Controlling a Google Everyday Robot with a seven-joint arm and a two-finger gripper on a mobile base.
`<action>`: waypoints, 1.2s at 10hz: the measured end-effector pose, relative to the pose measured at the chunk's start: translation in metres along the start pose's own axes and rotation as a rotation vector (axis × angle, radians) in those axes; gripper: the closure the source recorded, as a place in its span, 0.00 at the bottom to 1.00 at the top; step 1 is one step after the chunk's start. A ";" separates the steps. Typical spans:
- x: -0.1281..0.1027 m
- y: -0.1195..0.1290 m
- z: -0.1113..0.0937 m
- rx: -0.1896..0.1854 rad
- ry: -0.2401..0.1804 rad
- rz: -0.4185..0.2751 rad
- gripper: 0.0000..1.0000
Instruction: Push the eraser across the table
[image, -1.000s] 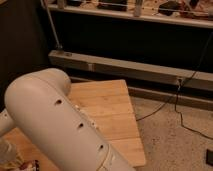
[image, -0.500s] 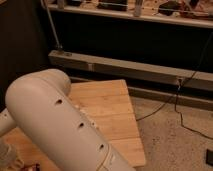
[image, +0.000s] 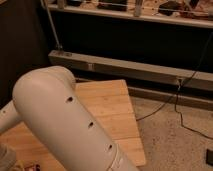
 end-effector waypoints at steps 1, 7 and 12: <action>-0.009 -0.002 -0.007 -0.002 -0.032 0.018 1.00; -0.067 -0.012 0.011 0.059 -0.181 0.030 1.00; -0.054 0.000 0.034 0.084 -0.106 -0.026 1.00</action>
